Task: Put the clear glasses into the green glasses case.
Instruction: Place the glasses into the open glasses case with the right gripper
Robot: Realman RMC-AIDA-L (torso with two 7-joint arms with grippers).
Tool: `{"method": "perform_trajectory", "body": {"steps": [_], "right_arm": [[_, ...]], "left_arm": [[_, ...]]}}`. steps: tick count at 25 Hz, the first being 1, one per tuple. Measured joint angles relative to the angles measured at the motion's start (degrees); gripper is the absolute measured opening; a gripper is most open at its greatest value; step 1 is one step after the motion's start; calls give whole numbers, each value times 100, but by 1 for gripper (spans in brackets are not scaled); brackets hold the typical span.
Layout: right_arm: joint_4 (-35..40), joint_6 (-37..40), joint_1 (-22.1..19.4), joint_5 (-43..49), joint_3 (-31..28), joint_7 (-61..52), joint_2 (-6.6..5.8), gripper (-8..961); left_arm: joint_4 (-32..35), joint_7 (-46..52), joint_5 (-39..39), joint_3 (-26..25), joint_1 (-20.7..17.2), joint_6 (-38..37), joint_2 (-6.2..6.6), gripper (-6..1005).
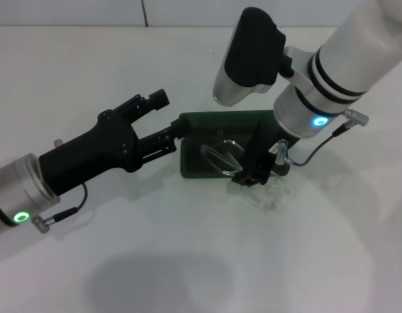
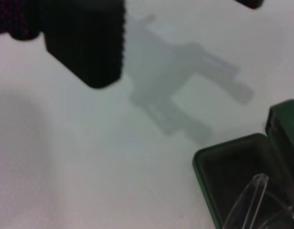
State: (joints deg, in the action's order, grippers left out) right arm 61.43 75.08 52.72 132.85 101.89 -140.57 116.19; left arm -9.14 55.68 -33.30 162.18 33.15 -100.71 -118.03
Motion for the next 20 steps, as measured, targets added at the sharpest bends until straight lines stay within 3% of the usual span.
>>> {"method": "perform_trajectory", "body": {"steps": [9, 20], "right_arm": [[99, 137, -35, -3, -231, -28, 0, 273], [-98, 197, 65, -27, -98, -272, -1, 273]], "left_arm": [[-8, -5, -1, 10, -36, -8, 3, 842], [-9, 2, -1, 77, 30, -10, 9, 841]]}}
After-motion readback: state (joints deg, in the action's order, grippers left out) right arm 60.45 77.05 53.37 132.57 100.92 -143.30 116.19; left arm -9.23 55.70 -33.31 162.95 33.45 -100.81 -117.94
